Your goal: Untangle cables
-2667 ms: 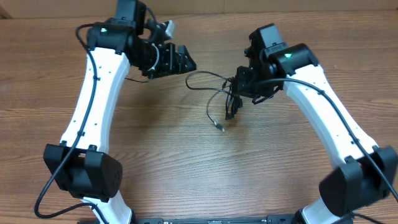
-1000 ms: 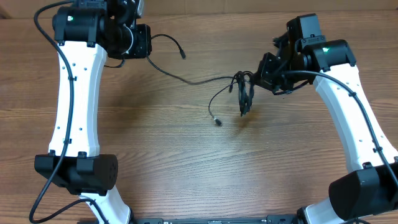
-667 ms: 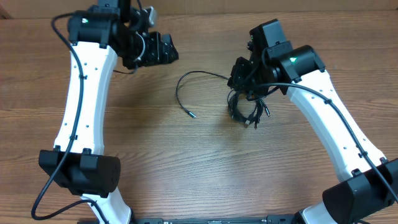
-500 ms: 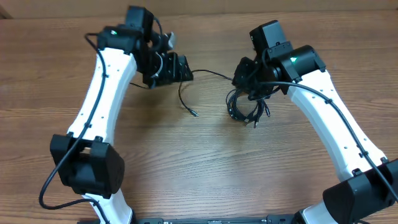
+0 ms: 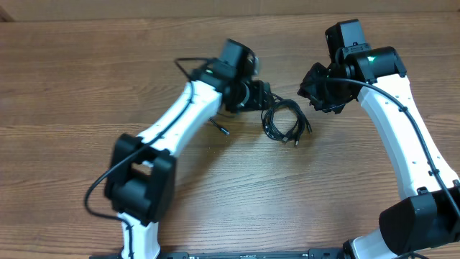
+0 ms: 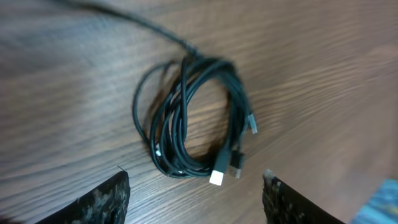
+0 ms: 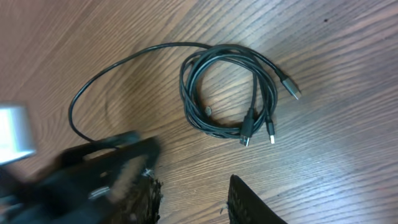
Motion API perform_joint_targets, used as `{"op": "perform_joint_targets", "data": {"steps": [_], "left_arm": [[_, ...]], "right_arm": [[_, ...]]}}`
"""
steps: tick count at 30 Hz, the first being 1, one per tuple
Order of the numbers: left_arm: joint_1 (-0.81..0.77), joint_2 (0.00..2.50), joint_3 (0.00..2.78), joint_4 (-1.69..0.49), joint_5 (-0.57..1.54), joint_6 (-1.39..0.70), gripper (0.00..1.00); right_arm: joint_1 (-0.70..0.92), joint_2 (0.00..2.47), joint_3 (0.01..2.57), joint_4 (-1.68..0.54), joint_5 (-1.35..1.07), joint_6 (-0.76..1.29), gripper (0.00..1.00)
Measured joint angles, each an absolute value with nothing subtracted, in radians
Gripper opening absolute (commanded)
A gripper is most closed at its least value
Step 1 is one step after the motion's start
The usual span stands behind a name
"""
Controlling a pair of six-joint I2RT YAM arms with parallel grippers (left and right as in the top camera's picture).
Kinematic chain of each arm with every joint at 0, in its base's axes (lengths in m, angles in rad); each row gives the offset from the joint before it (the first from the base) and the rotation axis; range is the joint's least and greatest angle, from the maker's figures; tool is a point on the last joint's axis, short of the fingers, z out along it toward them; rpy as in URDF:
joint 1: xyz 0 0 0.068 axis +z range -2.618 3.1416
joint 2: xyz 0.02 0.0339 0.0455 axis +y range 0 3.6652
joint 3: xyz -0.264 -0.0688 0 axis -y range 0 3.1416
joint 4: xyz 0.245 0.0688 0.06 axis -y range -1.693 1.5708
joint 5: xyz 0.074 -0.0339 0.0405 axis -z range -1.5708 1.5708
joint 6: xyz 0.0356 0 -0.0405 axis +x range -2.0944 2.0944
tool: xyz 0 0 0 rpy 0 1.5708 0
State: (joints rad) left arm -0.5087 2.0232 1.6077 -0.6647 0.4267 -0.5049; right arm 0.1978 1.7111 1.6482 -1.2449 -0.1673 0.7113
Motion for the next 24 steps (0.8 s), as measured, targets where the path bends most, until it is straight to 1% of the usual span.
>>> {"op": "perform_joint_targets", "data": {"steps": [2,3,4,7,9,13,15,16,17,19,24], "left_arm": [[-0.563,2.091,1.604,-0.669,0.395,-0.552,0.55],[-0.584,2.12,1.601,-0.673,0.387,-0.579,0.54],[-0.595,2.142,1.6,-0.675,0.38,-0.599,0.52],[-0.601,2.18,1.595,-0.681,0.362,-0.654,0.49],[-0.601,2.189,1.594,-0.68,0.348,-0.681,0.49],[-0.609,2.189,1.594,-0.66,0.268,-0.727,0.48],[-0.614,2.189,1.594,-0.628,0.222,-0.738,0.42],[-0.614,2.189,1.594,-0.627,0.212,-0.743,0.35],[-0.616,2.189,1.594,-0.622,0.185,-0.75,0.27],[-0.622,2.189,1.595,-0.619,0.159,-0.757,0.05],[-0.629,2.189,1.595,-0.621,0.141,-0.76,0.04]], "right_arm": [[0.198,1.711,1.648,-1.257,-0.168,0.7,0.32],[0.198,1.711,1.648,-1.258,-0.168,0.699,0.31],[0.198,1.711,1.648,-1.26,-0.168,0.696,0.29],[0.198,1.711,1.648,-1.262,-0.168,0.689,0.28],[0.198,1.711,1.648,-1.271,-0.168,0.684,0.27],[0.198,1.711,1.648,-1.273,-0.168,0.681,0.27],[0.198,1.711,1.648,-1.274,-0.168,0.68,0.28],[0.198,1.711,1.648,-1.274,-0.168,0.679,0.28],[0.198,1.711,1.648,-1.274,-0.168,0.677,0.28],[0.198,1.711,1.648,-1.274,-0.168,0.673,0.28],[0.198,1.711,1.648,-1.273,-0.168,0.665,0.28]]}}
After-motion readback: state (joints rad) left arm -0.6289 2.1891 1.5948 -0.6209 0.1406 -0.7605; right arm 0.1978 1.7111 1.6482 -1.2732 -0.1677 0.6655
